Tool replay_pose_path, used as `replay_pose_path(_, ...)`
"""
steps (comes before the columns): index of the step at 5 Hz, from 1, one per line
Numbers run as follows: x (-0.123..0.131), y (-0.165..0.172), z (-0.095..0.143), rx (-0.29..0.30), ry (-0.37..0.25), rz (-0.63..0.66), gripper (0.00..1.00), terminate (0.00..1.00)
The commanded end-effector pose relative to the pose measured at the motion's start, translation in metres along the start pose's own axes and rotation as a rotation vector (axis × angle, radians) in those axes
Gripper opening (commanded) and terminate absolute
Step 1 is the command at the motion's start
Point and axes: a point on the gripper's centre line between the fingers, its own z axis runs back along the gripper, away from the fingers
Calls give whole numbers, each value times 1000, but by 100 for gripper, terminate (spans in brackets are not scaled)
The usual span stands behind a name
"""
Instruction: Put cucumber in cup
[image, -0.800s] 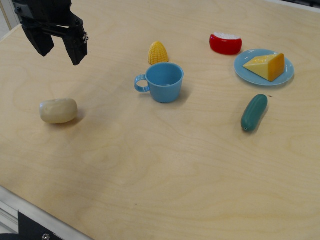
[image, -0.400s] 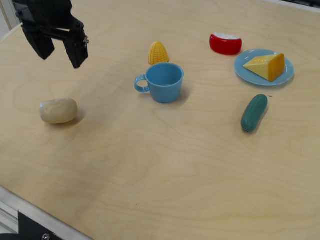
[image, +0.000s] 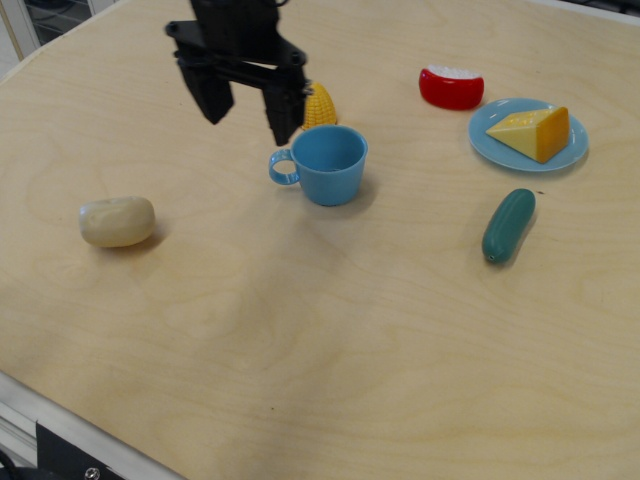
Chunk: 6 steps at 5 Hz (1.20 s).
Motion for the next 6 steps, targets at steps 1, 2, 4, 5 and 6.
replay_pose_path(1, 35, -79, -14, -93, -43, -126, 100, 0)
replay_pose_path(2, 52, -114, -27, -90, -51, -161, 100, 0)
replay_pose_path(4, 70, -160, -47, -110, -59, -225, 100, 0)
replay_pose_path(5, 73, -169, -60, -92, -36, -245, 100, 0)
replay_pose_path(6, 74, -177, -66, -64, -36, -271, 100, 0)
